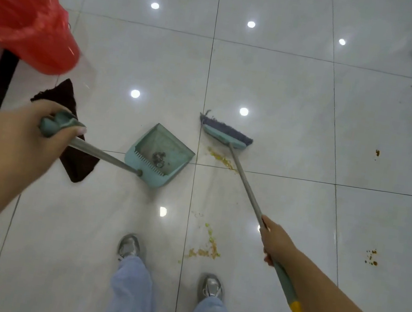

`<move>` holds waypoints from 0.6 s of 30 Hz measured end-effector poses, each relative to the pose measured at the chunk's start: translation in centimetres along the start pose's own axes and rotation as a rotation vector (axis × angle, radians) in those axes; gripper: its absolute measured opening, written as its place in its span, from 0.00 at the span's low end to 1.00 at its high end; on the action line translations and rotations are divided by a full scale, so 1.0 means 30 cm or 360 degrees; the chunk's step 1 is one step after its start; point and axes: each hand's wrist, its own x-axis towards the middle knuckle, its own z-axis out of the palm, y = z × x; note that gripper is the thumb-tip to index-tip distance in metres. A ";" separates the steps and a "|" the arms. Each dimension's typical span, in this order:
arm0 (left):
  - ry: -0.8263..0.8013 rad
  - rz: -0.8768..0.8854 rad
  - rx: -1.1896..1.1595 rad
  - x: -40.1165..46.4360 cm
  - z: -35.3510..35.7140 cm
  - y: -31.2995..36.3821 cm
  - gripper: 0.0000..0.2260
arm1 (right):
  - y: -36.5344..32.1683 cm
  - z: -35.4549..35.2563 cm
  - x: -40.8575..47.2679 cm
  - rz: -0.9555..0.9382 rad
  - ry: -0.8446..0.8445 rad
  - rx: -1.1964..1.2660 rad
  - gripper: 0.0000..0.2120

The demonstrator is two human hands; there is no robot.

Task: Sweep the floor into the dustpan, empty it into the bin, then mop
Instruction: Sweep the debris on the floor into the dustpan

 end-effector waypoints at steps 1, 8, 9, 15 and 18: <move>-0.0030 0.0003 0.0045 0.001 -0.055 0.069 0.19 | 0.023 0.027 -0.036 0.0029 -0.0001 0.0006 0.20; -0.0115 0.0174 0.0243 0.128 -0.146 0.127 0.14 | -0.073 0.152 -0.130 0.0047 0.0097 0.0028 0.20; -0.0114 0.0190 0.0229 0.155 -0.151 0.109 0.14 | -0.106 0.156 -0.131 0.0044 0.0129 0.0052 0.20; -0.0169 0.0242 0.0098 0.290 -0.190 0.088 0.13 | -0.325 0.172 -0.123 -0.0028 0.0252 0.0112 0.21; -0.0188 0.0263 0.0082 0.328 -0.201 0.089 0.14 | -0.452 0.184 -0.055 0.0046 0.0225 0.0095 0.21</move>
